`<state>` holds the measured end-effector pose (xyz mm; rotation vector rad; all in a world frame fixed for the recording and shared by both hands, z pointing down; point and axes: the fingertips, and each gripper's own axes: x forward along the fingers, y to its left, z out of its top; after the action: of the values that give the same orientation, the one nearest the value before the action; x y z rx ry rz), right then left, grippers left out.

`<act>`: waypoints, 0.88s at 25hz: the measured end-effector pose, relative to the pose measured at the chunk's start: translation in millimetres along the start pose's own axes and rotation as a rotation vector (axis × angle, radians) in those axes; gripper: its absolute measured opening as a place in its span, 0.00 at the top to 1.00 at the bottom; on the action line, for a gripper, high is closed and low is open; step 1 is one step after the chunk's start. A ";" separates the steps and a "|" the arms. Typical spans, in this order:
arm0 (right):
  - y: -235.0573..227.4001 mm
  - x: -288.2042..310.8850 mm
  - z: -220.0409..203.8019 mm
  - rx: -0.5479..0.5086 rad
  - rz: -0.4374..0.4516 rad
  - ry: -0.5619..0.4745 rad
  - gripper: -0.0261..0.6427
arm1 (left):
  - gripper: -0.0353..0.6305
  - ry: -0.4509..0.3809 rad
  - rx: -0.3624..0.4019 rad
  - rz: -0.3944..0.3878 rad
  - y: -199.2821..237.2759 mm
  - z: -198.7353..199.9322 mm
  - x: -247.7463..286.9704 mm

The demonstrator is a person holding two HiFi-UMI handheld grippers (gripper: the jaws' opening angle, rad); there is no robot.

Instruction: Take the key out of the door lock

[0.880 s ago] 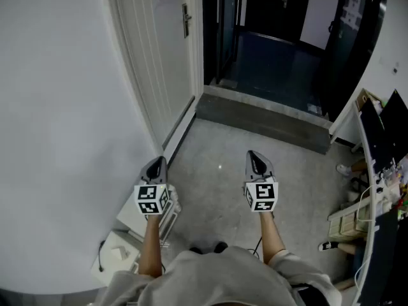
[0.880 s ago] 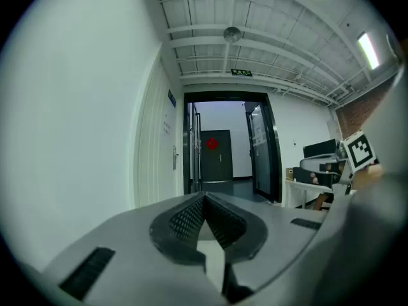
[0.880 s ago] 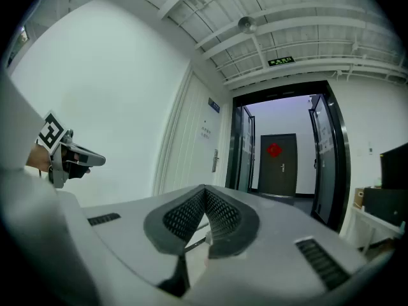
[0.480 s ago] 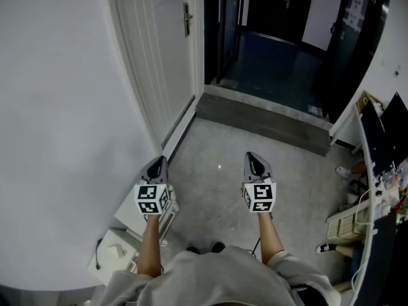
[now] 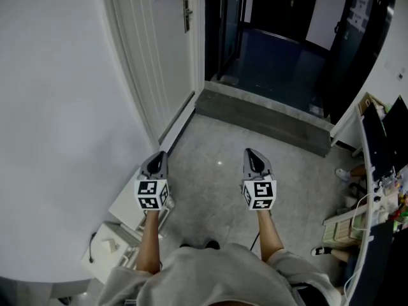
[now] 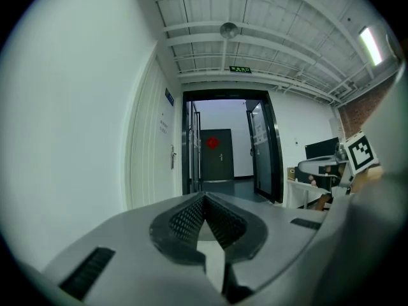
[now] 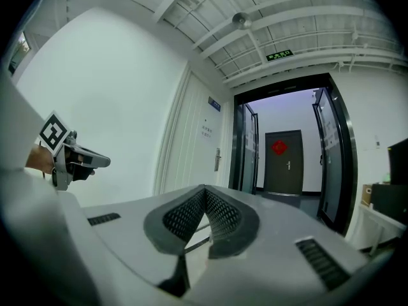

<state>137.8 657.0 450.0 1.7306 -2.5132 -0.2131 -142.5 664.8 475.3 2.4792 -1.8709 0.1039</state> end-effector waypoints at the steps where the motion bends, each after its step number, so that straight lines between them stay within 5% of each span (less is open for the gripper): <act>1: -3.7 1.2 -0.2 -0.001 0.008 -0.002 0.93 | 0.92 0.002 0.001 0.004 -4.0 -0.1 2.1; 22: -38.5 96.2 -27.4 -0.017 0.067 0.010 0.93 | 0.92 0.053 -0.012 0.020 0.5 -24.1 103.5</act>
<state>142.9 551.8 469.9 1.6339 -2.5497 -0.2198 -115.6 566.9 507.0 2.4253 -1.8702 0.1573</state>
